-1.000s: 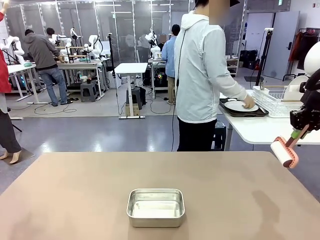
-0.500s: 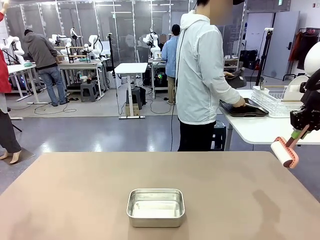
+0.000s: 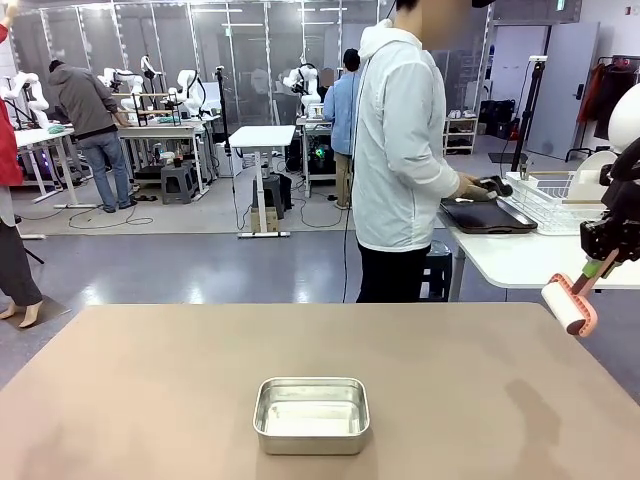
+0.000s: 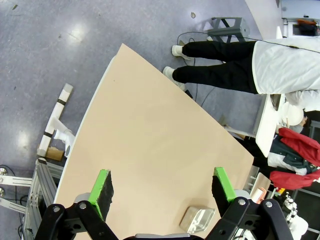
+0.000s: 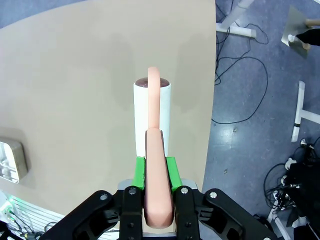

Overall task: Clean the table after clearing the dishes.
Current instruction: Place the Lint Roller back on top of the Airtight Container.

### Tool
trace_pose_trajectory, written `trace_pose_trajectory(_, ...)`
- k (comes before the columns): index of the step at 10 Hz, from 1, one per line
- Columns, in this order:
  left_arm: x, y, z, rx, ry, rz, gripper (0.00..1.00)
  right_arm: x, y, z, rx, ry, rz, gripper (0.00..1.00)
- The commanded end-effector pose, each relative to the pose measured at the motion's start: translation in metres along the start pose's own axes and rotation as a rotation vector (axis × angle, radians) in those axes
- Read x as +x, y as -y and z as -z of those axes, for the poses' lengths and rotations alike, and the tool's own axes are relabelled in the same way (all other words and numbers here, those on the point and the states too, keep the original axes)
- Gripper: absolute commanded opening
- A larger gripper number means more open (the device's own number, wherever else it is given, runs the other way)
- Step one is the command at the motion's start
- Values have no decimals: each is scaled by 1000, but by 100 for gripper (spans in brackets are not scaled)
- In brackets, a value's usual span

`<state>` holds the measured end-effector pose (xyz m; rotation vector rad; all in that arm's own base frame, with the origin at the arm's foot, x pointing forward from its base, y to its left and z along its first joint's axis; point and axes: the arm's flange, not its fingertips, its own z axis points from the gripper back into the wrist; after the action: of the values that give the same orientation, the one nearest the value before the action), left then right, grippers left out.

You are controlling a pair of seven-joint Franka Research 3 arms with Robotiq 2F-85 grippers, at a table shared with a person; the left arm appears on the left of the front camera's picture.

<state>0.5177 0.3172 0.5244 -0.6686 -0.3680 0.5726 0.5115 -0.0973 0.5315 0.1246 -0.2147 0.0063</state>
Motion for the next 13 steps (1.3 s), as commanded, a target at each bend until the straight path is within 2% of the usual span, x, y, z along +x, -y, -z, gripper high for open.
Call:
trace_pose_trajectory(1, -6, -1, -2, 0, 11, 9, 100, 3, -1, -3, -3, 8, -2, 21)
trace_pose_trajectory(2, -6, -1, -2, 0, 11, 9, 100, 0, 0, 0, 0, 0, 0, 21)
trace_pose_trajectory(4, -6, -1, -2, 0, 11, 9, 100, -1, -53, -27, 1, 68, -283, 21)
trace_pose_trajectory(6, -6, -1, -2, 0, 11, 9, 100, -6, -120, -48, -23, 73, -521, 21)
trace_pose_trajectory(9, -6, -1, -2, 0, 11, 9, 100, -7, -246, -58, -52, 31, -913, 21)
trace_pose_trajectory(10, -6, -1, -2, 0, 11, 9, 100, -10, -295, -53, -36, -17, -1067, 21)
trace_pose_trajectory(13, -6, -1, -2, 0, 11, 9, 100, -18, -413, -33, -60, -122, -1361, 21)
